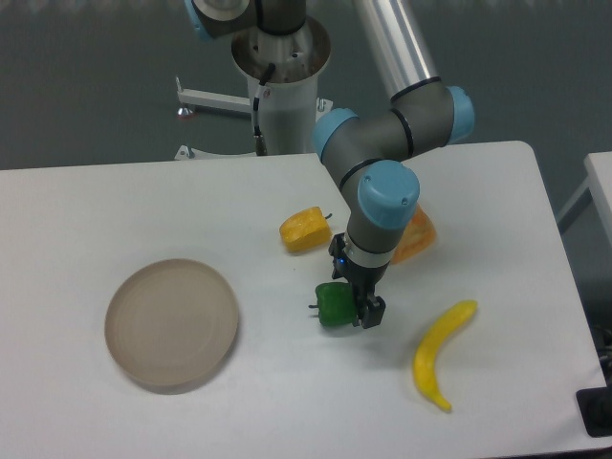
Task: Pick up the green pepper from the table
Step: 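Close the gripper on the green pepper and lift it, then raise the held green pepper up off the table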
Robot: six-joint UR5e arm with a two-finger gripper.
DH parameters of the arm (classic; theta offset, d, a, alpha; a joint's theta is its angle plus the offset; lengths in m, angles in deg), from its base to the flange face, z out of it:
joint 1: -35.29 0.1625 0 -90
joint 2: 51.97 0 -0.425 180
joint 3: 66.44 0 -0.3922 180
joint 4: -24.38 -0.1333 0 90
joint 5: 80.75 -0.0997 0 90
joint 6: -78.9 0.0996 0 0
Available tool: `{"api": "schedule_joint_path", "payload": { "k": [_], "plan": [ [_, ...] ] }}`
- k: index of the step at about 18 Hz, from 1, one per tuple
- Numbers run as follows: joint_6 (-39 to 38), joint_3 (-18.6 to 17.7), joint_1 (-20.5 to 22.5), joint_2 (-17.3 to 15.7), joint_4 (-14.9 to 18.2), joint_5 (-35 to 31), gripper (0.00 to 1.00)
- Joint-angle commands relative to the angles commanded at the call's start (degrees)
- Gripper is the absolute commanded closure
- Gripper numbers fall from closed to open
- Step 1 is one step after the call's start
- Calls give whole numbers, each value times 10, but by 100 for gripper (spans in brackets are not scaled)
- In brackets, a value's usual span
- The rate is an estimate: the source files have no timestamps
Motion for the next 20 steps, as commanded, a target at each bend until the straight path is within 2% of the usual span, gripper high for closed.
{"api": "schedule_joint_path", "payload": {
  "k": [2, 5, 6, 7, 9, 10, 14, 16, 20],
  "plan": [
    [-6, 2, -11, 10, -1, -1, 1],
    [-4, 6, -11, 8, 2, 0, 44],
    [-1, 10, -11, 5, 3, 0, 63],
    [1, 12, -8, 3, 3, 0, 76],
    [-10, 13, -5, -17, 9, -2, 78],
    [-11, 13, -1, -24, 23, -2, 78],
    [-11, 21, 32, -67, 87, -1, 75],
    [-7, 37, 60, -91, 120, -1, 75],
    [-3, 72, 77, -103, 188, -2, 73]
  ]
}}
